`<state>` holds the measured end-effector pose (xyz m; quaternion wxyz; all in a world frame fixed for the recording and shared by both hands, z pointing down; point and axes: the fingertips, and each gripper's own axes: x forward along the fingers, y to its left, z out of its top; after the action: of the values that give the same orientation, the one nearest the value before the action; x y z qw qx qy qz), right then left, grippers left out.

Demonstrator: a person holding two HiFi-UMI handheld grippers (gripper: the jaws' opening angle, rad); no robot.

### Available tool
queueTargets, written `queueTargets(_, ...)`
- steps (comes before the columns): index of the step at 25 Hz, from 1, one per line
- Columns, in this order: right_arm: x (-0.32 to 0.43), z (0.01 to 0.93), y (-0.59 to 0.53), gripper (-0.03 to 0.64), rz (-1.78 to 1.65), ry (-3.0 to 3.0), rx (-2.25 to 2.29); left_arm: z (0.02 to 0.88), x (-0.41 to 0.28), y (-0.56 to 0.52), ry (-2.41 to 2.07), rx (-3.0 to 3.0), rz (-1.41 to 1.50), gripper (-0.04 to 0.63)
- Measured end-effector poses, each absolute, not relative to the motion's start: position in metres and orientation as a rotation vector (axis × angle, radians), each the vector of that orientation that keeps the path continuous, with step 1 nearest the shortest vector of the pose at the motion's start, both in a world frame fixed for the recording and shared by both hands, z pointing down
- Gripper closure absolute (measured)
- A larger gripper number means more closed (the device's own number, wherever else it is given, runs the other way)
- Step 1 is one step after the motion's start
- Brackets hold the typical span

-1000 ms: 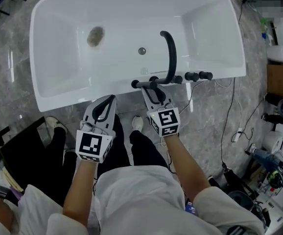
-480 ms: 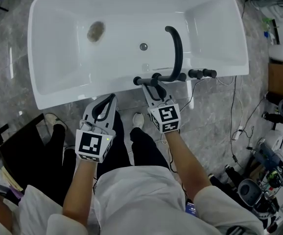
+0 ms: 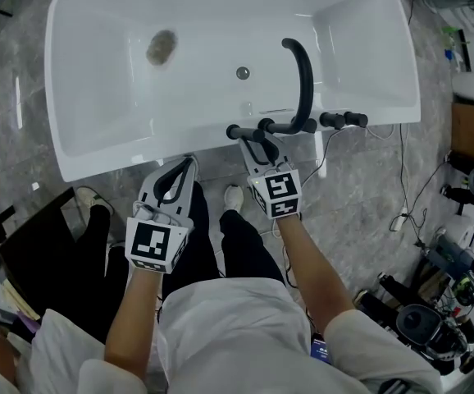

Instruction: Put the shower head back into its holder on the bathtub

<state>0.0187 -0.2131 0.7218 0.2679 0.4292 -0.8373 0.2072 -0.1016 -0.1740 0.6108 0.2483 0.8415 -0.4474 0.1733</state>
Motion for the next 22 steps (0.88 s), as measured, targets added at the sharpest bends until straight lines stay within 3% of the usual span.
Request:
queueTargets(20, 0.008, 0.738, -0.201, 0.48, 0.492, -2.212, 1.078, 0.602, -0.1, -0.17, -1.22, 2.299, 0.481, 0.584)
queueTargets(22, 0.008, 0.74, -0.201, 0.457, 0.506, -2.213, 1.067, 0.601, -0.099, -0.169, -1.221, 2.303, 0.486, 0.584)
